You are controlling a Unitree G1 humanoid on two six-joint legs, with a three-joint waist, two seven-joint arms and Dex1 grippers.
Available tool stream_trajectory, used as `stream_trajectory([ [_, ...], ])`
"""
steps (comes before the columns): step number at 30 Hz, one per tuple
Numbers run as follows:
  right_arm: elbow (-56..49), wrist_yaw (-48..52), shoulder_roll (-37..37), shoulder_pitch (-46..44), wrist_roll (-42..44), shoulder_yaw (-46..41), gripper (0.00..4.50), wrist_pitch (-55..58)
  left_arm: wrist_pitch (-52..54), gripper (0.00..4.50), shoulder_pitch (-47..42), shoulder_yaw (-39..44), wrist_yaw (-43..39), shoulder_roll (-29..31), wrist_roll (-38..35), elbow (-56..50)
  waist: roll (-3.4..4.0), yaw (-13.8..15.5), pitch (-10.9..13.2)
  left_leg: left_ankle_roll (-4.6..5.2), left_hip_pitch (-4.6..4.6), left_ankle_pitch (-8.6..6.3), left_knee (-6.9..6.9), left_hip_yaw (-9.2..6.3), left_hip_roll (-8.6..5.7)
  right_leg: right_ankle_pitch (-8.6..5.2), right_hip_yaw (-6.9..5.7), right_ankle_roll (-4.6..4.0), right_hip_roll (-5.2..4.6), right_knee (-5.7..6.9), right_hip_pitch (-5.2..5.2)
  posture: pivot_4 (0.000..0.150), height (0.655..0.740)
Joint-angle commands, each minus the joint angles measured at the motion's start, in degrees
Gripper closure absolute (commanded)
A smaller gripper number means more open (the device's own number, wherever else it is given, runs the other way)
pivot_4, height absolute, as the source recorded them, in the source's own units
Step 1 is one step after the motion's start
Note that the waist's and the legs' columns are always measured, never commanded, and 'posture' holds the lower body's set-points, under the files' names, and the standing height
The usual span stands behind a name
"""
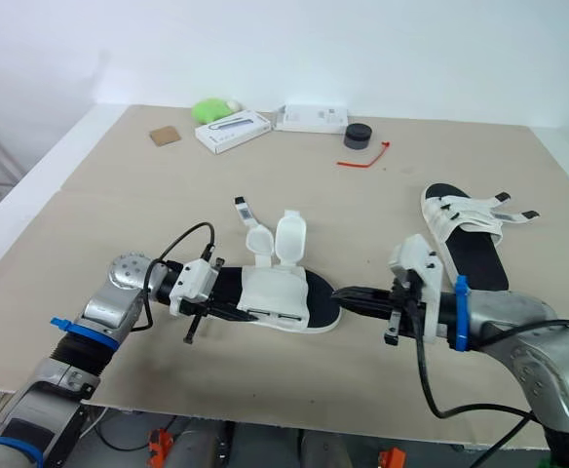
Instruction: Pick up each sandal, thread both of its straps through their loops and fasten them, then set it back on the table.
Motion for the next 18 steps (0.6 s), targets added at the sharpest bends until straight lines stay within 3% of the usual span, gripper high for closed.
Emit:
stream_trajectory([
  [1,2.07,3.71,-1.87,-2.11,-5.15,5.22,4.42,-2.98,1.12,4.50,-0.25,-1.00,0.35,-1.23,-0.49,0.29,0.00,0.11,0.00,0.02,-0.01,0.01,0.00,0.04,-0.01,0.01,0.01,0.01,-0.03,-0.01,0.01,0.150,0.7400],
  [7,8.38,9.01,-0.79,-6.99,-11.94,12.67,4.42,-8.07,4.08,4.50,0.26,-1.37,-0.46,-1.45,-1.16,-1.09,0.05,0.06,-0.03,0.03,-0.02,0.02,0.00,0.19,-0.02,-0.01,0.09,0.08,-0.07,-0.02,0.01,0.150,0.7400],
  [18,14.58,15.42,5.65,-16.26,-14.66,19.32,4.42,-9.05,5.83,4.50,0.87,-1.74,-2.18,-1.03,-1.25,-2.56,0.07,-0.01,-0.04,0.02,-0.02,0.01,-0.03,0.19,0.00,0.06,0.10,0.29,-0.04,-0.02,-0.01,0.150,0.7400],
])
